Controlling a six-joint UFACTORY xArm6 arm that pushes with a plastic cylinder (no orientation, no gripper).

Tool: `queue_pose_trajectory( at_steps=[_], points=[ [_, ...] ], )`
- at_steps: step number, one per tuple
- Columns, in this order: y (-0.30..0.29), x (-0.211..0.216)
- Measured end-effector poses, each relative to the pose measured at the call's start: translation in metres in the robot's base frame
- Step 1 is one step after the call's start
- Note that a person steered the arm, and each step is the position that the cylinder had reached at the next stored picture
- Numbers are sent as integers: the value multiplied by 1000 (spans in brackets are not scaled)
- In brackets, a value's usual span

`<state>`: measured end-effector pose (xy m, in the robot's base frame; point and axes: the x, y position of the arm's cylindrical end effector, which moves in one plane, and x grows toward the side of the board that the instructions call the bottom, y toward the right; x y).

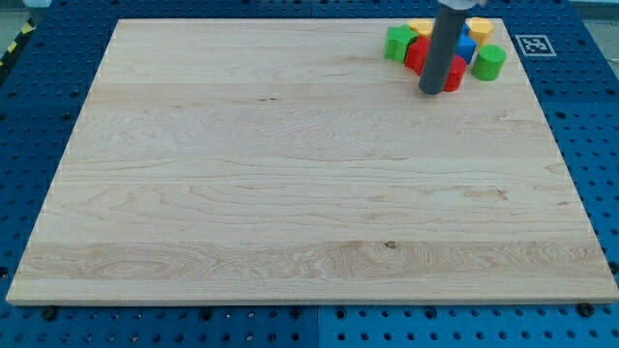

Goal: Push the red circle into the green circle

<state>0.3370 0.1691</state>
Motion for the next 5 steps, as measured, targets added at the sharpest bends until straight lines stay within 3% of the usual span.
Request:
queue_pose_trajectory(
  at_steps=[2,3,5],
  points=[
    [14,-17],
    [-14,14],
    [-69,138]
  ],
)
